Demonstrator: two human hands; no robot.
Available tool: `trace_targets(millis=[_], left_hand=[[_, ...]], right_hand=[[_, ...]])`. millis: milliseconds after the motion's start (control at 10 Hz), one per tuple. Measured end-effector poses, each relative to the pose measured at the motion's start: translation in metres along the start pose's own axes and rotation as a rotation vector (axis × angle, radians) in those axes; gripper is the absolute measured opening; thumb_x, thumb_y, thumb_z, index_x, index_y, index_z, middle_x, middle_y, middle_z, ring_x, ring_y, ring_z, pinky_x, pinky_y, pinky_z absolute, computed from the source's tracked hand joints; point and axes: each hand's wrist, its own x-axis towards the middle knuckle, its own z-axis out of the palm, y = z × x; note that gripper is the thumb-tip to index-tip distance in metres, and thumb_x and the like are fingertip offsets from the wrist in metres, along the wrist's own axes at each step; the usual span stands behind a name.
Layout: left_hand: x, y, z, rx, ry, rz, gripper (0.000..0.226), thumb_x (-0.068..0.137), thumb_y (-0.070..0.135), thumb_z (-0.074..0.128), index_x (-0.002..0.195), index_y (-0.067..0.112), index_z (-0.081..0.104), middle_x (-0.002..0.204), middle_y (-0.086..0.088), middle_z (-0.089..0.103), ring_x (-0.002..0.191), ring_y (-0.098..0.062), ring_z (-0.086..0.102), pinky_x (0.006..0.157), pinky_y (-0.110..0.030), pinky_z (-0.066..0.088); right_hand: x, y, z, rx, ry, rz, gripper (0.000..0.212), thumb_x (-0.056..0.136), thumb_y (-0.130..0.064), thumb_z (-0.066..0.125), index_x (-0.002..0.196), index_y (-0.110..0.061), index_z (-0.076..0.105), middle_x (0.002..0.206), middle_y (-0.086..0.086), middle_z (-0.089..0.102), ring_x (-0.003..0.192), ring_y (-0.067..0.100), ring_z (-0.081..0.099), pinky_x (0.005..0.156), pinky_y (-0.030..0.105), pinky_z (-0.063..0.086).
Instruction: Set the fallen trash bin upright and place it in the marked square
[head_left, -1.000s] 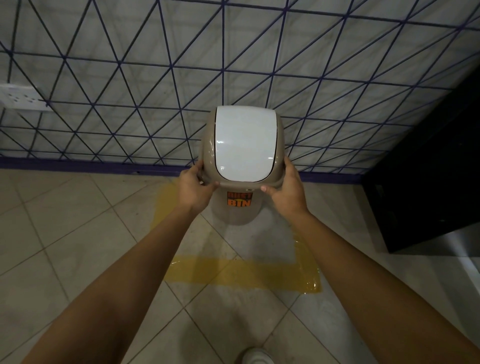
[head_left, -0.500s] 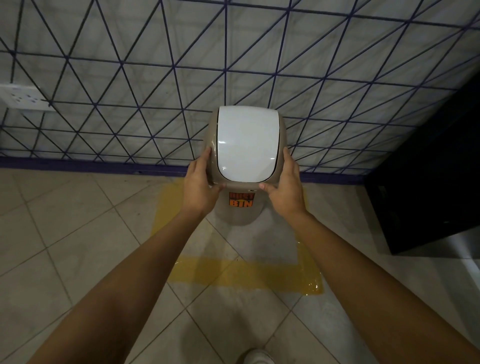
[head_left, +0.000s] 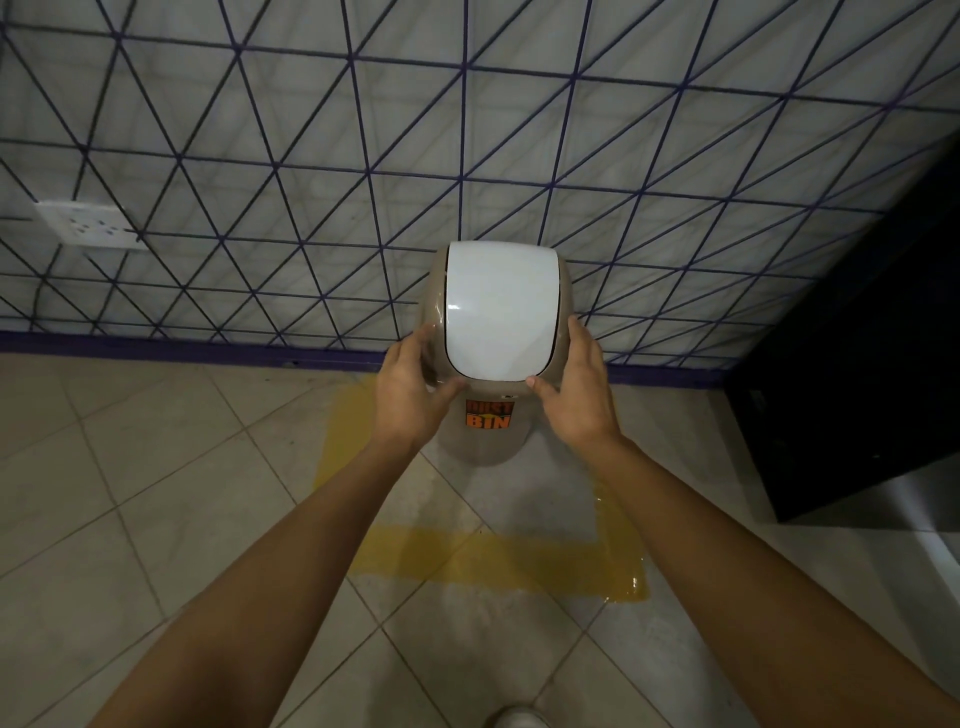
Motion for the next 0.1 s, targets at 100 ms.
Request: trace_targets(millis=[100], left_hand=[[-0.0072,0.014,-0.0092,-0.017,0.01,0.029,0.067,0.079,0.025,0.072,0.137,0.015,0.041,0.137,-0.008,0.048,0.122,-0.02,0.045,0.098,-0.033,0.041]], right_hand=[[-0.0077,-0.0112,-0.0098,0.005,0.027,-0.027,0.085,0.083,-0.017,0.067,0.148,-0.017,0.013,0.155,0.008,0.017,0.143,0.025,0.016,0.115,0.042,0.02]])
